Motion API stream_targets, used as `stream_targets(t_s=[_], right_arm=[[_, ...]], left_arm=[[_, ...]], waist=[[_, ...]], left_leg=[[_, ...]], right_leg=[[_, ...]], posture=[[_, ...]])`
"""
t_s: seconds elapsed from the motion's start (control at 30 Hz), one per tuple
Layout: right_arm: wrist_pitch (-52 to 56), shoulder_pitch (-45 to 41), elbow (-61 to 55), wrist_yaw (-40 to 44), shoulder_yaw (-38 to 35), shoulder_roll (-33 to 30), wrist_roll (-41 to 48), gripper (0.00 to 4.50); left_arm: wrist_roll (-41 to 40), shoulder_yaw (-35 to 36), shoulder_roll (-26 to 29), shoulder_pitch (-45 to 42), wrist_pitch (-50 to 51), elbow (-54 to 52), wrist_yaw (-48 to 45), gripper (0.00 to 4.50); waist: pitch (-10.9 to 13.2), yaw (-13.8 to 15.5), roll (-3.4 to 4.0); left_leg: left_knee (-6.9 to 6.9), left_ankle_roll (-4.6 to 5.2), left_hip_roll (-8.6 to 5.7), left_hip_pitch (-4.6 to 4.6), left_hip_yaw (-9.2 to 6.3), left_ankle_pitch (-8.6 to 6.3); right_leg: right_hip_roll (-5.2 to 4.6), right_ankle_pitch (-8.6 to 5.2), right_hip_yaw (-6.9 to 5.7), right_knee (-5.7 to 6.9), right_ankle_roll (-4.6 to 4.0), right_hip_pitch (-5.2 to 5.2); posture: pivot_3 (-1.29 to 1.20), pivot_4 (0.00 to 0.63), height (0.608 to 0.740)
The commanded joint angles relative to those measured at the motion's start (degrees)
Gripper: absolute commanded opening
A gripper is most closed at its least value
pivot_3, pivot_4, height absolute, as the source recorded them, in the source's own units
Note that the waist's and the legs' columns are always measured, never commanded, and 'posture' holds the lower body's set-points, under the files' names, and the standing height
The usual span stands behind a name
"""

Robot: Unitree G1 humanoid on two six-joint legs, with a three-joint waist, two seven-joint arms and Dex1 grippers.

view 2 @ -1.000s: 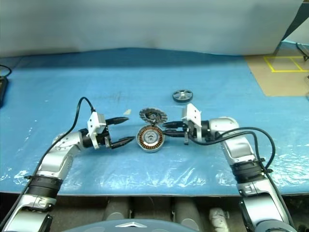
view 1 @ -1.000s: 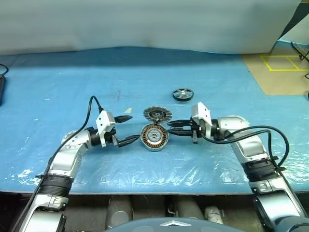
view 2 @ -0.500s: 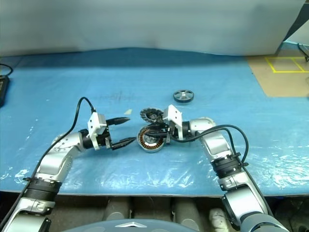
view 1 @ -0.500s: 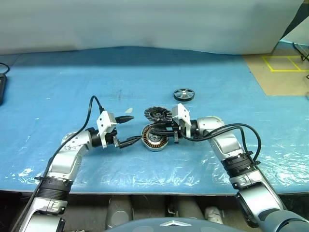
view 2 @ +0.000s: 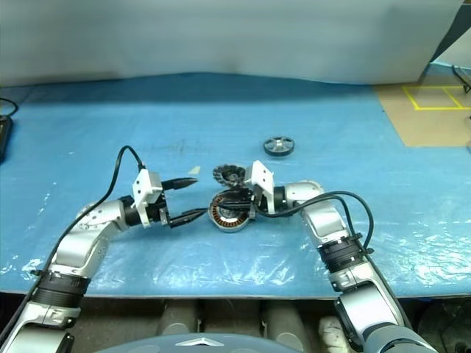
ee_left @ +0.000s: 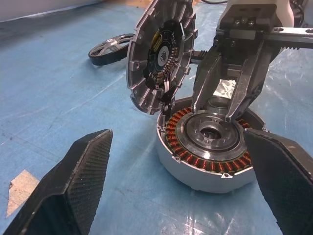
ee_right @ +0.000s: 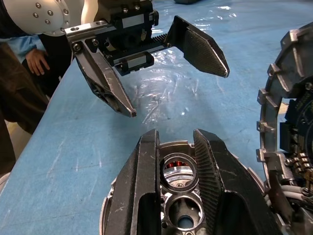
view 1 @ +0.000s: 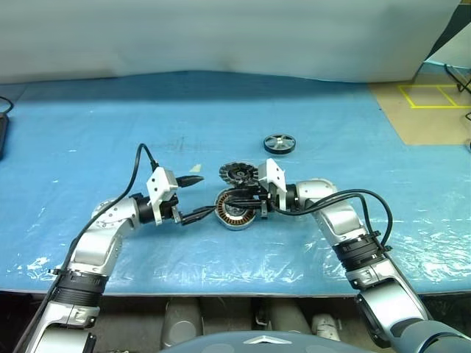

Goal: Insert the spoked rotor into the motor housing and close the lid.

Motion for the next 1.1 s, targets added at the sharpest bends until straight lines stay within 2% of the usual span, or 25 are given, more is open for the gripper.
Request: stream_targets(t_s=[0.03,1.1], right_arm=[[-1.32,0.23,0.75,-0.02,0.37,0.24,-0.22,0.61],[-4.60,-0.72,5.72,-0.82,0.43,0.70,-2.29,0.61]], left_arm=[[-1.03,0.89,0.70,0.90,-0.05,-2.68,-0.03,4.50],[-0.49,0.95,0.85,1.41,-0.59,-1.97,0.21,4.50]], waist=[[0.00,0.00,0.00],[0.00,0.01,0.00]], left_leg=[[0.00,0.00,0.00,0.00,0.00,0.00],[0.04,0.00,0.00,0.02,0.00,0.00]], right_leg=[[0.00,0.00,0.00,0.00,0.00,0.00],[0.00,0.00,0.00,0.05,0.00,0.01]], posture=[[0.00,0.150,0.740],[0.00,0.150,0.740]])
